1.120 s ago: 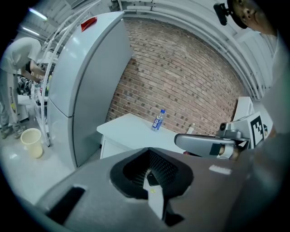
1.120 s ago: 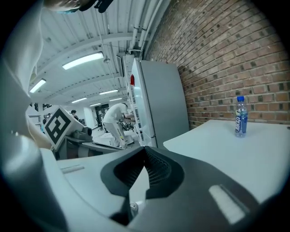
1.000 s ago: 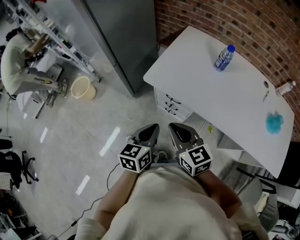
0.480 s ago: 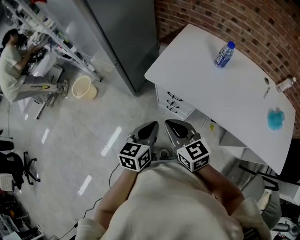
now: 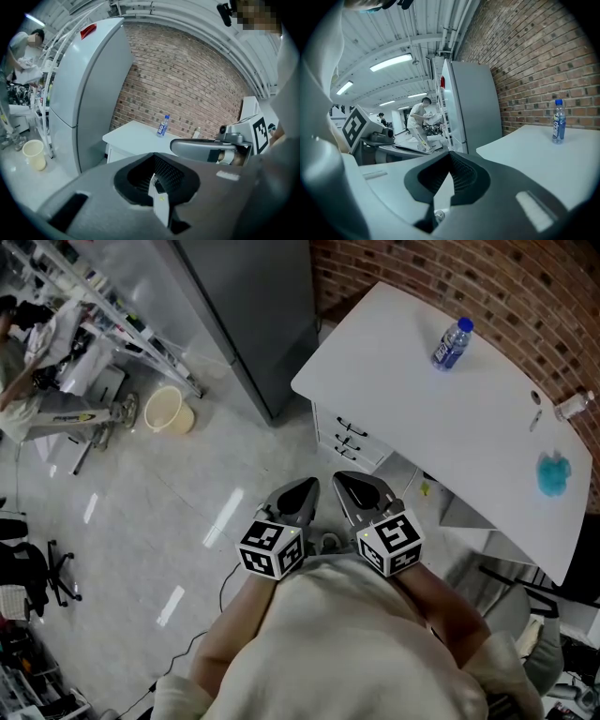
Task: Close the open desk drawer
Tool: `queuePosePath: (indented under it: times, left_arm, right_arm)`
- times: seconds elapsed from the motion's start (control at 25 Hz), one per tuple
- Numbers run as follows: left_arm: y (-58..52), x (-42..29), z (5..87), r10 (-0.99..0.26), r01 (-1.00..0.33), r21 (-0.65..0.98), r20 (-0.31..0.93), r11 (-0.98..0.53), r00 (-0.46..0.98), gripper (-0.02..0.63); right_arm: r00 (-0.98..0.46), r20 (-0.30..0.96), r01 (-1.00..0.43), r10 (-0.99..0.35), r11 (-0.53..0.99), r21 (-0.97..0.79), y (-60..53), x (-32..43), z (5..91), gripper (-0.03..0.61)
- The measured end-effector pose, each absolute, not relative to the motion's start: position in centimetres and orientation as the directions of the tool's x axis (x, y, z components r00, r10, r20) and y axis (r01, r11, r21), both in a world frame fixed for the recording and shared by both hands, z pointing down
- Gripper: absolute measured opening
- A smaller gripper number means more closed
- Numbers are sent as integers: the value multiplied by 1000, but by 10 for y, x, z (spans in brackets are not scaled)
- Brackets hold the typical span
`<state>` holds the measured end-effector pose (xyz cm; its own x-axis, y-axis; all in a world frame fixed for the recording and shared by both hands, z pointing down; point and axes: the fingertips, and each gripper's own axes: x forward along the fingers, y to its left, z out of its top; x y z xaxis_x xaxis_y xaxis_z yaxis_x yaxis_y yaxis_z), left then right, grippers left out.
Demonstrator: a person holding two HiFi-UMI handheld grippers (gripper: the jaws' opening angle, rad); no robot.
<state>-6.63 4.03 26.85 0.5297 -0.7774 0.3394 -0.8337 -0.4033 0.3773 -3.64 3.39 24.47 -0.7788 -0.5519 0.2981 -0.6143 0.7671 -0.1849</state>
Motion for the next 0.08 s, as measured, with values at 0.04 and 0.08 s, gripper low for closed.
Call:
queuePosePath:
  times: [0.04,0.08]
  left_arm:
    - [41,-66,268,-777,-834,375,339,-405,530,-2]
    - [42,-67,268,-777,-834,373,338,-407,531,-2]
  right_arm:
    - [-778,296,-615,-553,767,-185,34,-37,244,3]
    - [-778,294,-616,-555,766,-184,34,-37,244,3]
